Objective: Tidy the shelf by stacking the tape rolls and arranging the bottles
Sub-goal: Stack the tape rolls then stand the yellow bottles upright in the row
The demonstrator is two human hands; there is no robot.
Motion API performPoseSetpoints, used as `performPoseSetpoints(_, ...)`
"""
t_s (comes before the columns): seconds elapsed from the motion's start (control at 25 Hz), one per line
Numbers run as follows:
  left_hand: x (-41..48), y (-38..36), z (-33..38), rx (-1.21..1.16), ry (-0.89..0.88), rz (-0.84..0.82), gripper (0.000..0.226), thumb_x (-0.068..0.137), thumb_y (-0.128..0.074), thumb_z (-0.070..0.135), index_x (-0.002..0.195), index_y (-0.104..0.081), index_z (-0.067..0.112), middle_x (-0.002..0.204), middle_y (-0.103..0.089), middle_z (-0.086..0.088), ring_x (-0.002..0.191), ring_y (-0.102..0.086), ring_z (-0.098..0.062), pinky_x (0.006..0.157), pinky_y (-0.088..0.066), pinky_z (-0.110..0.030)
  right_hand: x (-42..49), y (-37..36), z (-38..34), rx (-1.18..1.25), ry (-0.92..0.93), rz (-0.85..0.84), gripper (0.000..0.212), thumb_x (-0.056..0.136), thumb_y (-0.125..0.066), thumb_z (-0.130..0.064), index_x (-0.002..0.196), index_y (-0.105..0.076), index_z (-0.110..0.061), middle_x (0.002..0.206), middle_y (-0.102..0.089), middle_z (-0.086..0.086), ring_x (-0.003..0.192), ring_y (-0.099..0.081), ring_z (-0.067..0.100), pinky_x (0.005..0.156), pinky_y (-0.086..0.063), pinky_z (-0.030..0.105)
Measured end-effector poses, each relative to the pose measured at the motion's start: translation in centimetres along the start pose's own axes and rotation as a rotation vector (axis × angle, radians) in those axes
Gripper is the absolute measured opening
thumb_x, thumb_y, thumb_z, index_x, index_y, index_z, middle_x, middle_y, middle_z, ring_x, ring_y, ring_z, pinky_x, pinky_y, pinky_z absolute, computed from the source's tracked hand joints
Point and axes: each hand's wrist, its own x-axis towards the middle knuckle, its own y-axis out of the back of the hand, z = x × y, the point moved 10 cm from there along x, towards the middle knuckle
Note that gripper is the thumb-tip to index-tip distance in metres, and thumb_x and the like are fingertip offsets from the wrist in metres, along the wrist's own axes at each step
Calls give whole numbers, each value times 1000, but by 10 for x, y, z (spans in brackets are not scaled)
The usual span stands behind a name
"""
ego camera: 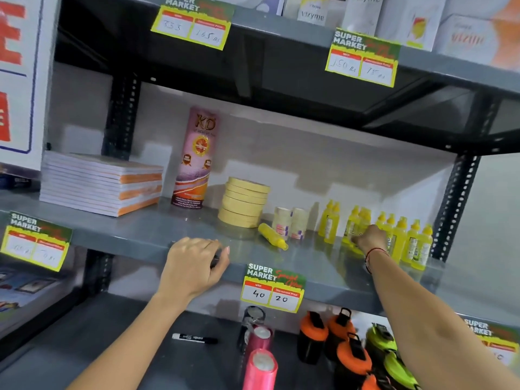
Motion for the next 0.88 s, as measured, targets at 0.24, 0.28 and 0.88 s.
performPoseSetpoints(0.24,1,1,3,25,-22,10,46,90,-39,28,61,-70,10,51,-64,0,45,-61,-23,46,-43,-28,-4,-4,7,-5,-35,-37,11,81,-64,-5,84,-56,2,105,-65,26,75,-53,32,60,-43,29)
performPoseSetpoints(0.28,1,2,4,28,-22,8,44,89,-40,27,61,-70,10,50,-63,0,45,-60,-23,47,-42,-28,-4,-4,8,3,-38,-42,12,80,-65,-5,85,-56,2,105,-65,25,76,-53,32,62,-44,31)
performPoseSetpoints(0.88,3,5,6,34,-15,-14,43,89,-41,26,65,-72,9,53,-66,0,47,-63,-23,49,-43,-27,-157,-69,-198,-598,1273,-197,52,82,-48,5,129,-54,-16,132,-56,8,122,-47,30,93,-47,44)
